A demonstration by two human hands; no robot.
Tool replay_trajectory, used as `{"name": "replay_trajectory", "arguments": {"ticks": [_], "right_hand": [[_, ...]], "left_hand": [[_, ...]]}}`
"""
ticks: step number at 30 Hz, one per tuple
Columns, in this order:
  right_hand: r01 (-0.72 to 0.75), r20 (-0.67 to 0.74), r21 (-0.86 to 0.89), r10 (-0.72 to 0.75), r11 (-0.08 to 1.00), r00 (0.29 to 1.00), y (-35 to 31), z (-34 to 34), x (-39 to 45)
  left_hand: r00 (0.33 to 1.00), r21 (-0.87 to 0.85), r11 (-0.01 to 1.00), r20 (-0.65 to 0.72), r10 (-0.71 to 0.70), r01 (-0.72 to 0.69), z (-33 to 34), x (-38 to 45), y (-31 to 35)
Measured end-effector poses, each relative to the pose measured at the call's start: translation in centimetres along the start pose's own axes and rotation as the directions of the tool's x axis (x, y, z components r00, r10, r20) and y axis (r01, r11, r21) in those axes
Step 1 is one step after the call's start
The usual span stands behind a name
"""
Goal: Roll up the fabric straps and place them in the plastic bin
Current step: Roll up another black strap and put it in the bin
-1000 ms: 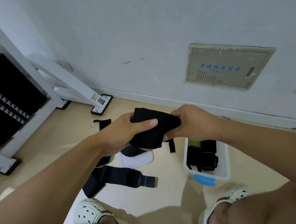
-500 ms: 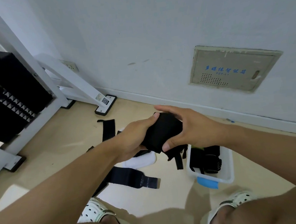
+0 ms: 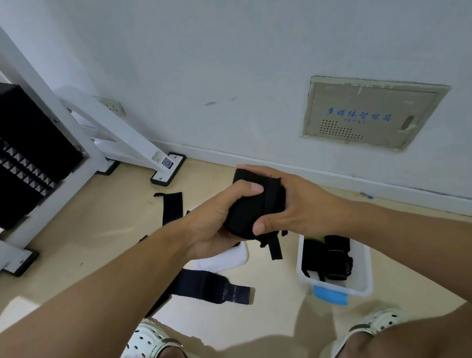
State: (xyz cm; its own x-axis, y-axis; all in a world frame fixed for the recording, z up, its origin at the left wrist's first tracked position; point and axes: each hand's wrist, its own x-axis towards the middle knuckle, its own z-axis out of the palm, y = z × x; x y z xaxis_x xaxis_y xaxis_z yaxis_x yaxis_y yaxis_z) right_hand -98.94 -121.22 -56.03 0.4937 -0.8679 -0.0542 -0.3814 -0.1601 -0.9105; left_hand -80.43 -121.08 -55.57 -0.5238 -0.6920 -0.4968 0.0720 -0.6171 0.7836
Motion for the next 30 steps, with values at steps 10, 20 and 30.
{"name": "replay_trajectory", "arguments": {"ticks": [10,20,30], "right_hand": [[-0.059,-0.244,-0.215,0.005,0.975,0.97,0.8,0.2,0.0],[-0.06,-0.279,-0.036,0.048,0.998,0.959,0.6,-0.8,0.2],[-0.101,-0.199,0.038,0.107,0.994,0.974,0.3,-2.7,-0.1]], "left_hand": [[0.979,0.261,0.946,-0.013,0.205,-0.194,0.8,0.9,-1.2],[0.96,0.015,0.979,-0.191,0.204,-0.205,-0.5,1.2,-0.3],[0.954,0.052,0.976,-0.202,0.22,-0.213,-1.9,1.5,-0.2]]}}
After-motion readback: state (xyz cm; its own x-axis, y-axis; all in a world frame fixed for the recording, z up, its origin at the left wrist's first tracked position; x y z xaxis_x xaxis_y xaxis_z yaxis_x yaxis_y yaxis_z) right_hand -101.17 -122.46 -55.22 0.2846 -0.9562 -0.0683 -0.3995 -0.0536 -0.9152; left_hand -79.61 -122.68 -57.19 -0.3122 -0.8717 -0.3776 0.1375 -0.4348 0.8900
